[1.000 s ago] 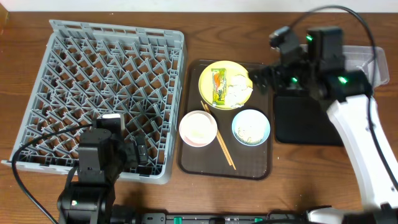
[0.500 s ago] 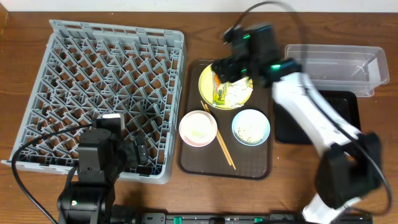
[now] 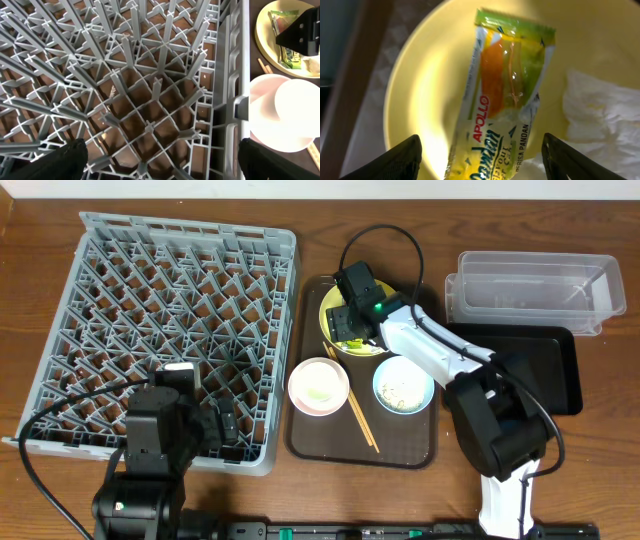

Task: Sort waste into correct bins and load items into the dishwasher
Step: 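Reach the right gripper to the yellow plate and grasp the snack wrapper, then carry the wrapper to the clear bin and release it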

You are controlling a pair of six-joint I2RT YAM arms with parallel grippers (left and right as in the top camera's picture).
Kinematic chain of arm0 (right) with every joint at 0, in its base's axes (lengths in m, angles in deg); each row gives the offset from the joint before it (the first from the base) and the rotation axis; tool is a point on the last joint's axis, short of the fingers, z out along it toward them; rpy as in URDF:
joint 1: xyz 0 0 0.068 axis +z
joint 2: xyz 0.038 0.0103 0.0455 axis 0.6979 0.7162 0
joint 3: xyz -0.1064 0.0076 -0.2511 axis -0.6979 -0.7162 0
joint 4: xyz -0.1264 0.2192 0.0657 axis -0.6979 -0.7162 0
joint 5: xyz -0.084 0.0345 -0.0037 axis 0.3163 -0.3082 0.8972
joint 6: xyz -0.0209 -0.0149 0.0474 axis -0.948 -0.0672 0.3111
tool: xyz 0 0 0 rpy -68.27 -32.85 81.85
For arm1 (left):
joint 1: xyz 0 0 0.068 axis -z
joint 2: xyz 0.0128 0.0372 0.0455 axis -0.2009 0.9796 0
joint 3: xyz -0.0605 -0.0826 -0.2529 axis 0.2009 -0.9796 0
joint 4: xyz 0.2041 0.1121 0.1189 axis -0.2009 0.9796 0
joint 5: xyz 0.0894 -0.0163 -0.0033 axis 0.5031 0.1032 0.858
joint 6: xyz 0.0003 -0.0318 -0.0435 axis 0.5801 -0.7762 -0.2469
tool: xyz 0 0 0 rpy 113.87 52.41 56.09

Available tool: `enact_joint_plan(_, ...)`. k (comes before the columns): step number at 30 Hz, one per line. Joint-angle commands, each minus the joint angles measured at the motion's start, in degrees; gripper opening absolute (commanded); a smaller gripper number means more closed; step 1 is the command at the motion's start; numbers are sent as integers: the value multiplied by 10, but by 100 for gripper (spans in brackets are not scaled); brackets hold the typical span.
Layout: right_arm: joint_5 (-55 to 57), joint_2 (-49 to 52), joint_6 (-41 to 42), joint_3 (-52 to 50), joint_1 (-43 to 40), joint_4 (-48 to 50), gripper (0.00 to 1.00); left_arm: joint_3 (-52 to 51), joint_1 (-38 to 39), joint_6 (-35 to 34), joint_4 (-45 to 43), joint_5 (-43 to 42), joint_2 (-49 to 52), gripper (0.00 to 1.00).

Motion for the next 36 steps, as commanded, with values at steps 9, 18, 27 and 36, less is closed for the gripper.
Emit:
enact_joint_plan(9, -10, 24, 34, 6, 7, -5, 21, 12, 2, -5, 2, 5, 0, 96)
enact_joint_plan(18, -7, -41, 33, 9, -10, -7, 1, 12, 2, -5, 2, 5, 0, 96)
enact_joint_plan(27, 111, -186, 168, 9, -115, -59, 1, 12, 2, -5, 2, 5, 0, 96)
enact_joint_plan(36, 118, -192, 319, 8, -270, -127, 1, 12, 2, -5, 2, 5, 0, 96)
